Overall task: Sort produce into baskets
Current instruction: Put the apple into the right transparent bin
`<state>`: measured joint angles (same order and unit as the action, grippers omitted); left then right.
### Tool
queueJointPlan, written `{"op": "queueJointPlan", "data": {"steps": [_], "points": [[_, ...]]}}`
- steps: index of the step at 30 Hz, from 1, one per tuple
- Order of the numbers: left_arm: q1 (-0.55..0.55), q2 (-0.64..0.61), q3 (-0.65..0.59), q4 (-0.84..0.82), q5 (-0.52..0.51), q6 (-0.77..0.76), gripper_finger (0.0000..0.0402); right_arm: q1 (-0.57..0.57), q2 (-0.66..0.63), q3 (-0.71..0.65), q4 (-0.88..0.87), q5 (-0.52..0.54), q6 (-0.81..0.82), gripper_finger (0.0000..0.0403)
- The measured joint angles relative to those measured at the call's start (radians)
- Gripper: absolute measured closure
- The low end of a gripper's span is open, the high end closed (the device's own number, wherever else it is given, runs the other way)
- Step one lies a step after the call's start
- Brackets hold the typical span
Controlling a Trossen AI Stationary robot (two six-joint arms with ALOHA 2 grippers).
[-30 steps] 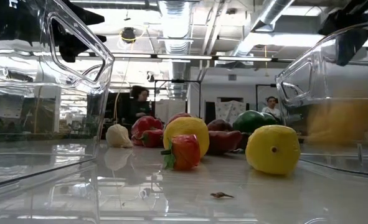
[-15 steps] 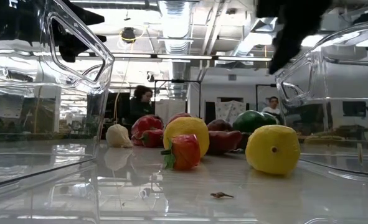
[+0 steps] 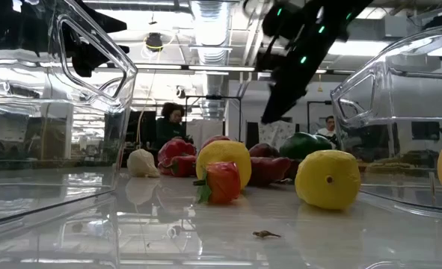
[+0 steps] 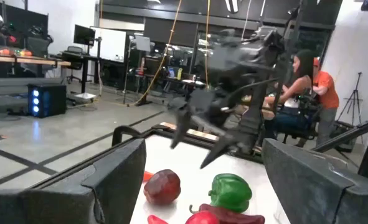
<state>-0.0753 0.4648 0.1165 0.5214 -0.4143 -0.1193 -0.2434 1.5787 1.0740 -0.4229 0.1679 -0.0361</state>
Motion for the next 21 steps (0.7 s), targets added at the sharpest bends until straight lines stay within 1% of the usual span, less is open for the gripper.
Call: {"op": "queueJointPlan", "data": {"steps": [6, 10, 13, 16, 21], "points": [[0.000, 0.000, 0.000, -0.018, 0.006, -0.006, 0.0094, -0.087, 0.110, 0.000, 0.051, -0.033, -0.035, 0.0017], [0.000, 0.000, 0.000, -0.018, 0.006, -0.006, 0.0094, -0.099, 0.174, 0.004, 0.068, -0.107, -0.042, 0.0017], [0.000, 0.000, 0.000, -0.027, 0.006, -0.019, 0.0094, -0.099, 0.223, 0.021, 0.068, -0.110, -0.043, 0.0023], [0.000, 0.000, 0.000, -0.040, 0.006, -0.024, 0.0094, -0.095, 0.260, 0.035, 0.093, -0.107, -0.049, 0.0040], [0.000, 0.000, 0.000, -0.045, 0.006, -0.024, 0.0094, -0.081, 0.272, 0.036, 0.146, -0.088, -0.069, 0.0083]]}}
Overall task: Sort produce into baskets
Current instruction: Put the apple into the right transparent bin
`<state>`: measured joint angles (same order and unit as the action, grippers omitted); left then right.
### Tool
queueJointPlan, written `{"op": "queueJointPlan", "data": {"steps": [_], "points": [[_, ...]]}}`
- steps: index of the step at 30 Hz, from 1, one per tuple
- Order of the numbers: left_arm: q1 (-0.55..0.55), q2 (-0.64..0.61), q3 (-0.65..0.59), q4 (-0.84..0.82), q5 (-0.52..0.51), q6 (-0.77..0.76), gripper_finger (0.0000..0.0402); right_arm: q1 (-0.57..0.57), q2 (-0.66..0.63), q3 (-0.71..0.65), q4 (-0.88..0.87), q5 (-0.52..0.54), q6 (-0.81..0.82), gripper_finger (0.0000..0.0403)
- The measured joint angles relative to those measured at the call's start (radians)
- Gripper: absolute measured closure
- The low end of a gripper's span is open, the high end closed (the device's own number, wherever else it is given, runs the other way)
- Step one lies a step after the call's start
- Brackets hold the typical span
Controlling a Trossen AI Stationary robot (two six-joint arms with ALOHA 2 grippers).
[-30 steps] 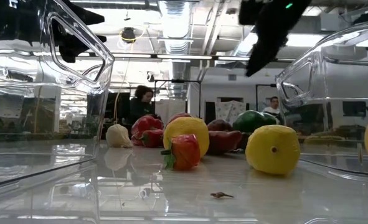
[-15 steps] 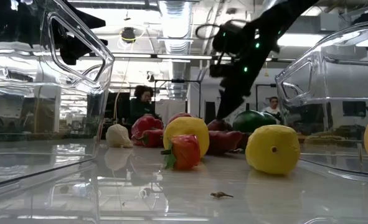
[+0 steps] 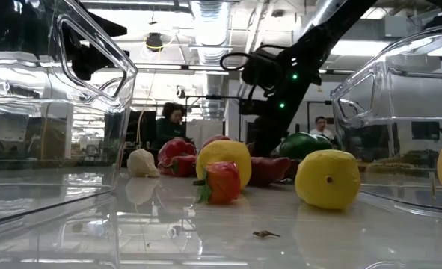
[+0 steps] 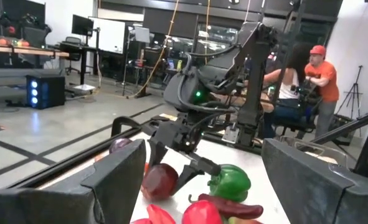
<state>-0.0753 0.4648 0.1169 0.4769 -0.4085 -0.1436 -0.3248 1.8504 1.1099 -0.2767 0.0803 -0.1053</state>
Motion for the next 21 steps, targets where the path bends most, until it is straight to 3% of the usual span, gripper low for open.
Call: {"op": "queueJointPlan", "data": {"steps": [8, 15, 21], "points": [[0.000, 0.000, 0.000, -0.018, 0.004, 0.000, 0.0094, 0.078, -0.157, 0.018, -0.187, -0.004, 0.027, 0.0082], [0.000, 0.000, 0.000, -0.021, 0.007, -0.004, 0.0094, 0.267, -0.377, 0.017, -0.352, -0.197, 0.144, 0.0081], [0.000, 0.000, 0.000, -0.019, 0.012, -0.018, 0.0094, 0.461, -0.493, 0.016, -0.554, -0.178, 0.276, 0.0081]]}}
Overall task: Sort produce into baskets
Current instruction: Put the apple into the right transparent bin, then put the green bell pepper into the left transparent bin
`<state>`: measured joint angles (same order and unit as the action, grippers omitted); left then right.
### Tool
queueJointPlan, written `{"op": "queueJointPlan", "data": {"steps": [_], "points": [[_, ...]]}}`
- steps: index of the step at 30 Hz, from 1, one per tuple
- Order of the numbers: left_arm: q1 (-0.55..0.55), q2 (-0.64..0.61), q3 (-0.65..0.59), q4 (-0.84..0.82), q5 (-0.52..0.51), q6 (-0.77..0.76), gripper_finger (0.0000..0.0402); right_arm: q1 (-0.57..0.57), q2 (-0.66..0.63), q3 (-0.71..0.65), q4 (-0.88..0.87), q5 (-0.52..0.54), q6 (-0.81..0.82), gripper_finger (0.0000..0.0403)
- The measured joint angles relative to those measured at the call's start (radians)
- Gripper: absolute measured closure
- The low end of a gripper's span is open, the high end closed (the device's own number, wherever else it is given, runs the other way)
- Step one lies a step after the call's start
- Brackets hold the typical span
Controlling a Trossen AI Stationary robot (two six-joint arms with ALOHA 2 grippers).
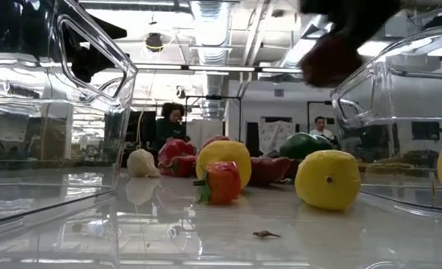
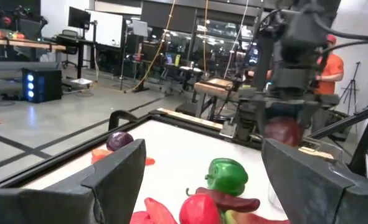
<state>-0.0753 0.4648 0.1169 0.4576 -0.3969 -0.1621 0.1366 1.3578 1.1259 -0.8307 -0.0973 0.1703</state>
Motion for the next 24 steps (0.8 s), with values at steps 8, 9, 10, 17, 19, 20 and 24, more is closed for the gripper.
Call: {"op": "queueJointPlan", "data": {"steps": [8, 9, 10, 17, 19, 20, 24], "points": [[0.000, 0.000, 0.000, 0.003, 0.000, 0.000, 0.0094, 0.197, -0.027, -0.001, -0.071, 0.031, 0.232, 0.0071], [0.000, 0.000, 0.000, 0.003, 0.001, 0.000, 0.0094, 0.210, -0.016, -0.002, -0.070, 0.040, 0.256, 0.0065], [0.000, 0.000, 0.000, 0.003, 0.001, 0.000, 0.0094, 0.215, -0.007, -0.002, -0.070, 0.045, 0.273, 0.0058], [0.000, 0.000, 0.000, 0.005, -0.001, 0.000, 0.0094, 0.216, 0.035, -0.003, -0.103, 0.042, 0.270, 0.0007], [0.000, 0.000, 0.000, 0.005, -0.008, 0.008, 0.0094, 0.184, 0.022, 0.004, -0.126, 0.043, 0.243, 0.0011], [0.000, 0.000, 0.000, 0.006, -0.008, 0.010, 0.0094, 0.165, 0.013, 0.012, -0.133, 0.046, 0.225, 0.0014], [0.000, 0.000, 0.000, 0.006, -0.008, 0.011, 0.0094, 0.076, -0.027, 0.027, -0.115, 0.125, 0.142, 0.0024]]}}
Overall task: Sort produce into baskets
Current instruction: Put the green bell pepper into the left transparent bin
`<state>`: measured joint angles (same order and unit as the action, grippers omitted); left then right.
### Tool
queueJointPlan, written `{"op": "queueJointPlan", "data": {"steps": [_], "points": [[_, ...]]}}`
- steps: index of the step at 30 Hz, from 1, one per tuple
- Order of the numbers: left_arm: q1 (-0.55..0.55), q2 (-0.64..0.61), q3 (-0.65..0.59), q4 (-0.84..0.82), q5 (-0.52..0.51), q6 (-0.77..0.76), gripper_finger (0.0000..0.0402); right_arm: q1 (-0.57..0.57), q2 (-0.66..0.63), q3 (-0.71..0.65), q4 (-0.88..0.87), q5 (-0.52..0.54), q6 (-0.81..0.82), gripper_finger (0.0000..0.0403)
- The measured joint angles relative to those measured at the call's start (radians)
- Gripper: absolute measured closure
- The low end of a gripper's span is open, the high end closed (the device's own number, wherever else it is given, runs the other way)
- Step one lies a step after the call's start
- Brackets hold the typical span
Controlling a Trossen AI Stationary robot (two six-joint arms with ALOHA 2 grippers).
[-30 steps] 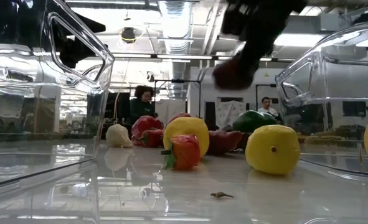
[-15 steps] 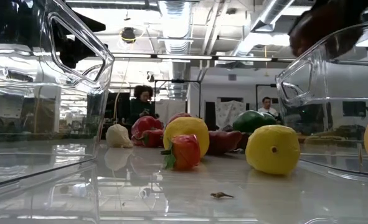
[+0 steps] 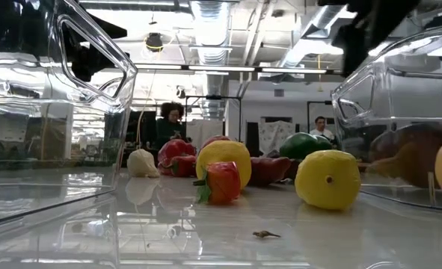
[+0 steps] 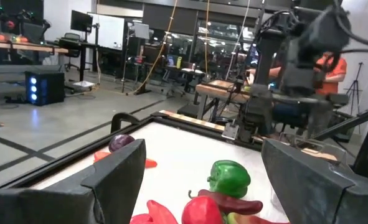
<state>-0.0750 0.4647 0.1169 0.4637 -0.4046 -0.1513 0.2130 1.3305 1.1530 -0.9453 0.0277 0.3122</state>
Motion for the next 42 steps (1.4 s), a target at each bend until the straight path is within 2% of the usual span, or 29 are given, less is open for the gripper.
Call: {"op": "queueJointPlan", "data": {"steps": [6, 12, 25, 32, 37, 42], "points": [[0.000, 0.000, 0.000, -0.001, 0.000, 0.000, 0.0094, -0.168, 0.055, -0.008, 0.096, 0.051, -0.072, 0.0031], [0.000, 0.000, 0.000, -0.002, -0.001, 0.012, 0.0094, -0.241, 0.171, -0.012, 0.177, -0.003, -0.188, 0.0015], [0.000, 0.000, -0.001, -0.011, -0.002, 0.010, 0.0094, -0.272, 0.388, 0.023, 0.141, -0.004, -0.216, 0.0004], [0.000, 0.000, -0.001, -0.010, -0.002, 0.008, 0.0094, -0.273, 0.426, 0.027, 0.143, -0.003, -0.254, 0.0006], [0.000, 0.000, -0.001, -0.010, -0.002, 0.008, 0.0094, -0.275, 0.381, 0.021, 0.147, -0.003, -0.263, 0.0033], [0.000, 0.000, -0.001, -0.010, -0.002, 0.008, 0.0094, -0.275, 0.321, 0.021, 0.153, 0.009, -0.261, 0.0088]]}}
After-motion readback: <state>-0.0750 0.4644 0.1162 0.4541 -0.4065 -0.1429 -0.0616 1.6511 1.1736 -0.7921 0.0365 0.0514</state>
